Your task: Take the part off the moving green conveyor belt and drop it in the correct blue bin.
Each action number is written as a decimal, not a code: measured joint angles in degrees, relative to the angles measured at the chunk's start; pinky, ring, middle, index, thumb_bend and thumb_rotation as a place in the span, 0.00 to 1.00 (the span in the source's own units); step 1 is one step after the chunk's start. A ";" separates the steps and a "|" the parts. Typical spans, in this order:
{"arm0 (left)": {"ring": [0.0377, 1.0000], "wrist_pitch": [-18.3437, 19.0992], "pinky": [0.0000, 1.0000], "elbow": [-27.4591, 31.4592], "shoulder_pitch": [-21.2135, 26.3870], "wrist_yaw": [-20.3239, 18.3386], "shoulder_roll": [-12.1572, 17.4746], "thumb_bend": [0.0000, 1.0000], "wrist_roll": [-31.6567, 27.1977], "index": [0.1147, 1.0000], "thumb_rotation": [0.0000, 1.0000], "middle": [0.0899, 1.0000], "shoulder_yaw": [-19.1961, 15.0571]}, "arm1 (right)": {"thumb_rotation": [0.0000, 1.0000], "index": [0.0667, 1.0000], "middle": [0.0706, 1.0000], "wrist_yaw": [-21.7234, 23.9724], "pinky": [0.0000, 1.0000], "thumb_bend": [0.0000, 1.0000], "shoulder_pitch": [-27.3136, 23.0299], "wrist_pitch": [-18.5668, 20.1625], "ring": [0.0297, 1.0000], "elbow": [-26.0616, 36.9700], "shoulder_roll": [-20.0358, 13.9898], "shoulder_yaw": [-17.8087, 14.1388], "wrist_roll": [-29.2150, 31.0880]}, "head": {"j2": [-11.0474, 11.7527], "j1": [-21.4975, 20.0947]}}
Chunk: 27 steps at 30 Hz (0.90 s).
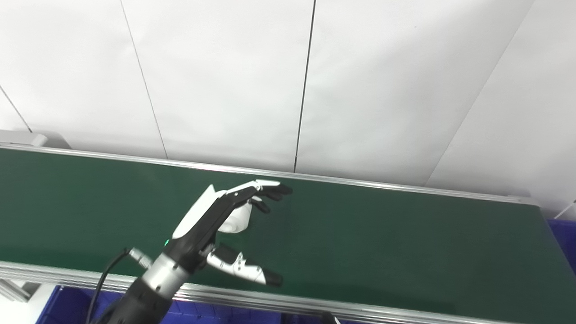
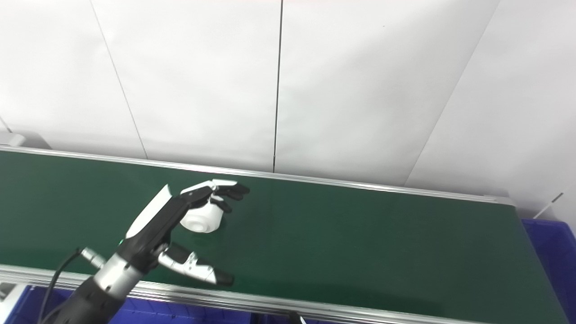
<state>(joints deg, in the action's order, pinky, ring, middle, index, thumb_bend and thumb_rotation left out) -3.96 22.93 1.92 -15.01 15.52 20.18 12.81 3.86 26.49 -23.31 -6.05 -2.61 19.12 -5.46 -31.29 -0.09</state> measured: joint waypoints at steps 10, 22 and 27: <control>0.80 -0.36 0.69 -7.46 13.06 -3.55 4.73 1.00 20.42 0.81 0.18 0.81 4.02 | 0.96 0.95 0.95 0.06 0.87 0.97 -0.39 0.00 0.90 -1.10 0.31 0.00 -0.10 | -0.09 -0.44; 0.86 -1.91 0.83 -21.97 19.70 -0.50 5.20 1.00 39.31 0.80 0.25 0.85 9.43 | 0.95 0.95 0.95 0.07 0.86 0.97 -1.13 0.00 0.91 -1.52 1.17 0.16 -0.63 | -0.88 -1.49; 0.86 -1.56 0.81 -27.19 21.34 0.02 3.44 1.00 40.58 0.80 0.25 0.84 11.11 | 0.96 0.95 0.95 0.06 0.87 0.96 -1.13 0.00 0.91 -1.24 1.52 0.55 -1.49 | -1.49 -1.76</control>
<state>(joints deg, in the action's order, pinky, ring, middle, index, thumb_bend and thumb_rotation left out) -5.53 -4.26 23.27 -15.00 18.96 60.76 23.92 3.93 25.35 -23.31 -7.28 -1.09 19.68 -6.95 -32.78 -1.85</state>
